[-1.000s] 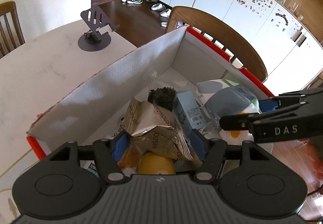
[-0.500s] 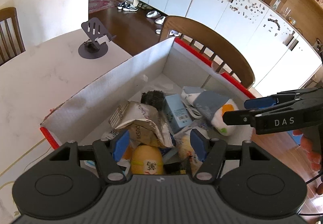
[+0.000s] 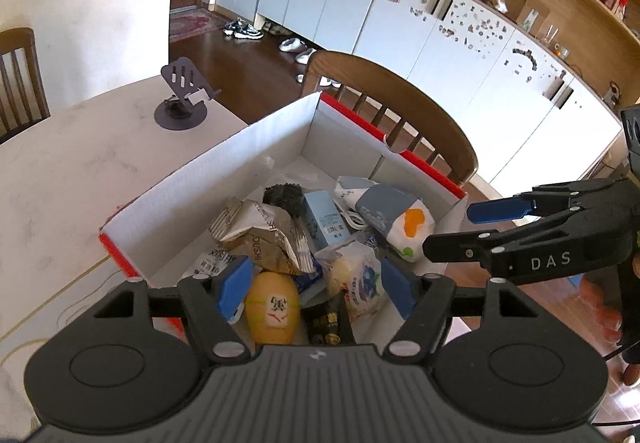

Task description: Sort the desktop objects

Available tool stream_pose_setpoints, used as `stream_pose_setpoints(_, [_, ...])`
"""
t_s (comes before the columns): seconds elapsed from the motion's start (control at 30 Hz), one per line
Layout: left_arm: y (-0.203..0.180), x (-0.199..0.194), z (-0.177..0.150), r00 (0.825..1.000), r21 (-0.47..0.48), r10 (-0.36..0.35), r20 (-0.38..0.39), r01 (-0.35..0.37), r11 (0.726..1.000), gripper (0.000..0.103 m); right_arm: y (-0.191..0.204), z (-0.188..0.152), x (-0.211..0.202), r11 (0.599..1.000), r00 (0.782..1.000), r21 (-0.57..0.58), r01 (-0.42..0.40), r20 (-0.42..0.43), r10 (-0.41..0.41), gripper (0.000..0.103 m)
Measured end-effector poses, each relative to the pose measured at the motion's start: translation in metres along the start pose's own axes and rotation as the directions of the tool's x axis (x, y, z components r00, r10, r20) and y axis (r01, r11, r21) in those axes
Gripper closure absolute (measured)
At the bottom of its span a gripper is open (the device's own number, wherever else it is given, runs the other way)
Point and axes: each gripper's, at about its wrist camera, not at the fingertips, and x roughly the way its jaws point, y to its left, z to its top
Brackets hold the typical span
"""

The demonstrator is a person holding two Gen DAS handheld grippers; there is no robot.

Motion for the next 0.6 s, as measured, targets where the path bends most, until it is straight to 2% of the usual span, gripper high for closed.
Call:
stream_pose_setpoints(0.1, [-0.001,-0.009,-0.006,1.0,0.011,0.002,0.011,-0.002,1.0,0.023,0.007,-0.003,-0.008,1.0,1.0,-0.012,-0.012,0.009,0.012,0.023])
stream_pose_setpoints(0.27, [0.002,-0.022,-0.015,0.999,0.001,0.02,0.026,-0.02,1.0,0.023,0.017,-0.011,-0.022,0.999,0.999,-0.031,-0.028,0.027,0.029,0.019])
stream_pose_setpoints(0.33, [0.003,-0.025,-0.02,1.0,-0.005,0.016,0.023,-0.015,1.0,0.017,0.021,-0.014,-0.025,0.999,0.999,-0.034,-0.028,0.035,0.03,0.018])
stream_pose_setpoints(0.47, [0.001,-0.033,-0.029,0.999,-0.002,0.002,0.034,-0.002,1.0,0.011,0.028,-0.021,-0.034,0.999,0.998,-0.04,-0.029,0.061,0.032,0.014])
stream_pose_setpoints(0.53, [0.0,-0.038,-0.033,0.999,-0.001,0.007,0.05,-0.007,1.0,0.001,0.031,-0.025,-0.038,0.998,0.997,-0.047,-0.03,0.076,0.034,0.013])
stream_pose_setpoints(0.6, [-0.001,-0.043,-0.036,0.998,-0.002,0.004,0.064,-0.004,1.0,0.0,0.034,-0.031,-0.043,0.998,0.995,-0.06,-0.031,0.094,0.037,0.01])
